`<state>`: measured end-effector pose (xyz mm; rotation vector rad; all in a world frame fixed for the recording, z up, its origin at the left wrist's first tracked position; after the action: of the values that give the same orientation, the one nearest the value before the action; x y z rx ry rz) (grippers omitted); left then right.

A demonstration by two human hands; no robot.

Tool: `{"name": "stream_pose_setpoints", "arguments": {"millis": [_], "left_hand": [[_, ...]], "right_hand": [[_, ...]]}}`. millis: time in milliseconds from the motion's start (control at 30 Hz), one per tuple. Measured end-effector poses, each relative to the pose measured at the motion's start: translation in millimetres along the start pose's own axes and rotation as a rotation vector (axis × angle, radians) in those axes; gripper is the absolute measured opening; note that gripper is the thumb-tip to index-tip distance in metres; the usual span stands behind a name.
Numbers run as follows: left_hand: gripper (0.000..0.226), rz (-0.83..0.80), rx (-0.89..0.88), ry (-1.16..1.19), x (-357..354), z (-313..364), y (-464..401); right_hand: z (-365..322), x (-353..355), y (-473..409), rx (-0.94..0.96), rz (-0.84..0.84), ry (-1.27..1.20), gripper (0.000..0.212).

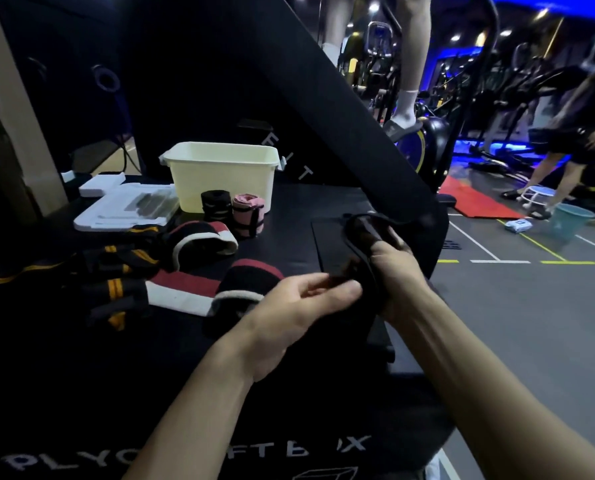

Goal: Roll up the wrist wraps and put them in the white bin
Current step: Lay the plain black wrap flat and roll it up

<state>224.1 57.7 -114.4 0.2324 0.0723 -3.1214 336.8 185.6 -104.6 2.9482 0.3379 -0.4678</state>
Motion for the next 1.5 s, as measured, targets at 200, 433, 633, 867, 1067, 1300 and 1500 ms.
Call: {"name": "stream_pose_setpoints", "arguments": {"millis": [200, 433, 633, 867, 1067, 1300, 1500], "left_hand": [[0.046, -0.045, -0.049, -0.429, -2.4, -5.6, -12.7], [0.042, -0.074, 0.083, 0.001, 5.3, -10.6, -31.3], [0.026, -0.023, -0.012, 0.143, 15.1, -15.3, -47.5], [0.033, 0.085, 0.028, 0.205, 17.8, -22.3, -62.0], [0.029, 0.127, -0.045, 0.127, 20.7, -31.5, -73.8], [0.055, 0.096, 0.049, -0.018, 24.9, -56.2, -82.1], [0.036, 0.102, 0.019, 0.028, 19.1, -54.9, -85.1]], "right_hand": [[-24.8, -1.1, -33.5, 0.307, 0.034, 0.088, 0.035], [-69.0, -0.2, -103.2, 0.328, 0.094, 0.191, 0.019], [-70.6, 9.9, -174.2, 0.121, 0.075, 0.269, 0.017], [2.2, 24.7, -230.4, -0.202, 0.004, 0.555, 0.019], [4.7, -8.0, -259.4, -0.176, -0.187, 0.309, 0.023], [35.0, 6.7, -275.3, -0.095, 0.027, 0.965, 0.019], [30.5, 10.4, -281.0, -0.007, 0.071, 0.930, 0.019]]}}
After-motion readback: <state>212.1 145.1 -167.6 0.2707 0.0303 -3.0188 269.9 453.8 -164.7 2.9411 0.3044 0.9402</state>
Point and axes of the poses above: each hand's wrist, its own y-axis away from the middle knuckle, its own x-axis out of the back of the hand, z = x × y, the point moved 1 cm from there along -y, towards the middle knuckle, and after that the axes turned 4 degrees about -x, right-handed, at the moved point
